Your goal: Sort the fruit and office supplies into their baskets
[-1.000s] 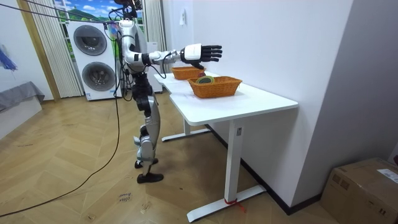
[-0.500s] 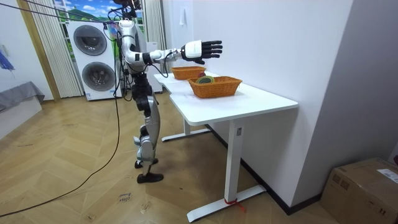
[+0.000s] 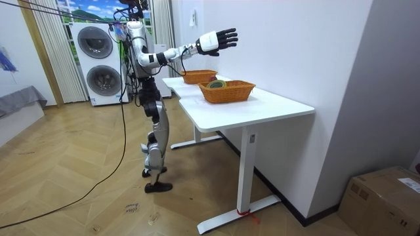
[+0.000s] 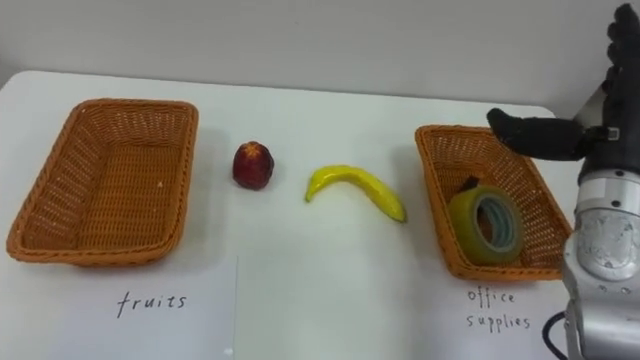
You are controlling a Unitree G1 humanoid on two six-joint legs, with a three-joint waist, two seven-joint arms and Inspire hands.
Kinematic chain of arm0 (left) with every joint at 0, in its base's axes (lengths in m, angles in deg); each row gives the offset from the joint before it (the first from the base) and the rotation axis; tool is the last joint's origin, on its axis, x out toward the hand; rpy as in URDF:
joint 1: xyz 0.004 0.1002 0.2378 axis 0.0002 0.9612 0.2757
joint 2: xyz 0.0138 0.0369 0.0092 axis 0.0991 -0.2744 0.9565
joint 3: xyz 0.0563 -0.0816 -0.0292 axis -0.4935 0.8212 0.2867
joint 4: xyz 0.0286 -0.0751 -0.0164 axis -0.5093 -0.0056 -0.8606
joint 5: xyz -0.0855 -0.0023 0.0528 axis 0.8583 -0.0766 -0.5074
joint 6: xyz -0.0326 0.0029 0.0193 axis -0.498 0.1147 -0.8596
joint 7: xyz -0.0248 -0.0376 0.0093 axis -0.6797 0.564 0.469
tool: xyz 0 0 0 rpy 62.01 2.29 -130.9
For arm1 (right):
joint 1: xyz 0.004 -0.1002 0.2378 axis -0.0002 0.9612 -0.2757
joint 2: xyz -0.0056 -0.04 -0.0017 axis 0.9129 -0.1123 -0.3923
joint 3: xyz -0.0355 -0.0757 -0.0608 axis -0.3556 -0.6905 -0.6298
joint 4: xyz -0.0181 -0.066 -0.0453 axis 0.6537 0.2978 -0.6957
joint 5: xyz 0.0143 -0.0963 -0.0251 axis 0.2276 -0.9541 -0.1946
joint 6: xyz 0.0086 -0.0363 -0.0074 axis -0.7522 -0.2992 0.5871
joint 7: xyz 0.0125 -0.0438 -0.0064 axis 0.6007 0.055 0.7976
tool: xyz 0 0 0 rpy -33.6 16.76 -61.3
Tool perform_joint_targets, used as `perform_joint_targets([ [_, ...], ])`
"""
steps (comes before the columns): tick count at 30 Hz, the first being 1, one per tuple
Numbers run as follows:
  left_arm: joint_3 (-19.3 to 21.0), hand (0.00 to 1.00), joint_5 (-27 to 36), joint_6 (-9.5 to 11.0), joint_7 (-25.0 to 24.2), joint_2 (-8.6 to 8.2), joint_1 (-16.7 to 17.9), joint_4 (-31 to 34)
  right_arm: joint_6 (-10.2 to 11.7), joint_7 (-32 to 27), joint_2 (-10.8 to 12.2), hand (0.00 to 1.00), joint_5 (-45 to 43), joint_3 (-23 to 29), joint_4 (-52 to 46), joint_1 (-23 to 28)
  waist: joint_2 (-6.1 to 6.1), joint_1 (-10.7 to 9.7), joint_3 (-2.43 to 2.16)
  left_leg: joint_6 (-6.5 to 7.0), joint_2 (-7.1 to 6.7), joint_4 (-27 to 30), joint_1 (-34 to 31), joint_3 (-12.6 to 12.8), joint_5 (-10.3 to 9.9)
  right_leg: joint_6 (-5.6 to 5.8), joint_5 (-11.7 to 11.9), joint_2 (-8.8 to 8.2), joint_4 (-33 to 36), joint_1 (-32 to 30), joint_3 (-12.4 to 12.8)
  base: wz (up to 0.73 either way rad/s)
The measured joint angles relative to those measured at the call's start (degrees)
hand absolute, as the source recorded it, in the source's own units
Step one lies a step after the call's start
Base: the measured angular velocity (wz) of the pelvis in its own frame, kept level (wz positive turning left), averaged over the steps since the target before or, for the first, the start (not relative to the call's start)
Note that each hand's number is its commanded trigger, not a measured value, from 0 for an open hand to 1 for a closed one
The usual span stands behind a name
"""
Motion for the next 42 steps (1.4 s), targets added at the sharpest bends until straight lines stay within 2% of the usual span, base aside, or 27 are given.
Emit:
perform_joint_targets([
  [3, -0.2, 0.00, 0.1, 0.0, -0.1, 0.33, -0.5, 0.0, 0.4, 0.0, -0.8, 0.00, 0.3, -2.2, 0.0, -0.6, -0.50, 0.7, 0.06, -0.01, 0.05, 0.2, -0.2, -0.3, 0.0, 0.00, 0.0, 0.00, 0.0, 0.0, -0.5, 0.05],
  [6, -0.5, 0.00, 0.0, 0.1, -0.1, 0.96, -0.8, -0.2, 0.5, 0.4, -2.4, 0.00, -0.2, -5.8, 0.0, -0.6, -1.40, 1.8, 0.54, -0.03, 0.08, 0.7, -0.5, 0.0, 0.0, -0.03, 0.0, 0.03, 0.0, -0.1, -0.4, 0.00],
  [7, -0.4, 0.00, 0.0, 0.4, -0.1, 1.26, -0.9, -0.1, 0.5, 0.8, -2.5, 0.00, -1.0, -6.7, 0.0, -0.6, -1.86, 2.7, 0.54, -0.03, 0.07, 0.6, -0.7, 0.0, 0.0, -0.03, 0.0, 0.03, 0.0, -0.3, -0.4, 0.00],
  [8, -0.3, 0.00, -0.1, 0.6, -0.1, 1.42, -0.9, -0.1, 0.5, 1.1, -2.5, 0.00, -1.8, -6.9, 0.0, -0.6, -2.10, 2.9, 0.49, -0.03, 0.06, 0.6, -0.8, 0.0, 0.0, -0.03, 0.0, 0.03, 0.0, -0.3, -0.4, 0.00],
  [11, 0.1, 0.00, -0.1, 1.1, -0.2, 2.28, -0.5, 0.0, 0.5, 2.2, -2.5, 0.00, -4.3, -7.1, 0.0, -0.6, -3.20, 4.0, -0.09, -0.02, 0.02, 0.7, -1.4, -0.3, 0.0, -0.05, 0.0, -0.01, 0.0, -0.8, -0.5, 0.02],
  [13, 0.0, 0.00, -0.4, 1.1, -0.2, 3.12, -0.5, 0.0, 0.5, 2.3, -2.7, 0.00, -5.4, -7.5, 0.0, -0.9, -4.44, 4.5, -0.02, -0.02, -0.09, 0.9, -1.6, -1.0, 0.0, -0.05, 0.0, 0.03, -0.1, -0.7, -0.6, 0.10],
  [16, 0.0, 0.00, -0.4, 1.1, -0.2, 3.79, -0.8, 0.0, 0.6, 3.0, -4.3, 0.00, -5.3, -10.0, 0.0, -1.3, -5.37, 5.1, -0.06, -0.02, -0.08, 1.0, -2.6, -1.0, 0.0, -0.09, 0.2, -0.04, -0.2, -1.4, -1.2, 0.06],
  [20, 0.1, 0.00, -0.4, 1.0, -0.1, 4.43, -1.6, 0.1, 0.6, 4.5, -5.6, 0.00, -5.0, -13.0, 0.7, -1.4, -5.73, 6.1, -0.14, -0.02, -0.02, 1.3, -3.6, -1.3, 0.0, -0.21, 0.4, 0.00, -0.9, -2.0, -1.4, 0.02],
  [23, 0.0, 0.00, -0.4, 0.9, -0.2, 5.15, -2.5, 0.4, 0.5, 5.8, -6.3, 0.00, -5.2, -16.0, 2.2, -2.0, -6.46, 6.7, 0.09, -0.05, 0.12, 2.0, -5.1, -1.3, 0.0, -0.35, 0.6, 0.06, -1.0, -2.9, -1.8, 0.06],
  [24, 0.0, 0.00, -0.3, 0.9, -0.2, 5.29, -2.8, 0.6, 0.5, 6.3, -6.4, 0.00, -5.4, -16.9, 3.9, -2.7, -6.67, 7.0, 0.39, -0.05, 0.15, 2.1, -5.2, -1.3, 0.0, -0.38, 0.6, 0.05, -1.1, -3.0, -1.9, 0.00],
  [25, -0.1, 0.00, -0.3, 0.9, -0.2, 5.38, -3.0, 0.6, 0.4, 6.7, -6.4, 0.00, -6.3, -17.5, 5.5, -2.9, -6.91, 7.3, 0.25, -0.05, 0.14, 2.2, -5.7, -1.3, 0.0, -0.36, 0.6, 0.00, -1.0, -3.4, -2.0, 0.00],
  [29, 0.0, 0.00, -0.3, 0.8, -0.3, 5.43, -2.9, 0.4, 0.3, 8.2, -6.6, 0.00, -7.3, -17.7, 7.7, -3.2, -7.02, 7.8, 0.26, -0.03, 0.07, 2.8, -6.4, -1.3, 0.0, -0.25, 0.7, -0.13, -1.1, -3.8, -2.0, 0.02],
  [35, 0.0, 0.00, -0.4, 0.2, -0.1, 5.85, -3.0, 0.3, -0.7, 10.8, -9.4, 0.00, -11.5, -20.6, 9.0, -6.1, -7.00, 8.1, 0.34, -0.03, 0.17, 2.4, -6.8, -1.1, 0.0, -0.26, 0.7, -0.01, -1.0, -4.6, -2.0, -0.02],
  [38, 0.0, 0.00, -0.4, 0.3, -0.1, 5.99, -3.3, 0.3, -0.7, 12.2, -10.5, 0.00, -14.4, -20.6, 9.0, -6.2, -7.10, 9.1, 0.36, -0.03, 0.17, 2.0, -6.8, -1.1, 0.0, -0.26, 0.7, 0.03, -1.0, -4.6, -2.0, 0.00],
  [42, 0.0, 0.00, -0.3, 0.3, -0.1, 6.49, -3.3, 0.2, -0.7, 13.7, -10.8, 0.00, -17.3, -20.7, 9.0, -6.2, -7.72, 9.5, 0.69, -0.03, 0.07, 2.0, -6.9, -1.2, 0.0, -0.26, 0.7, 0.01, -1.1, -4.6, -2.2, 0.00],
])
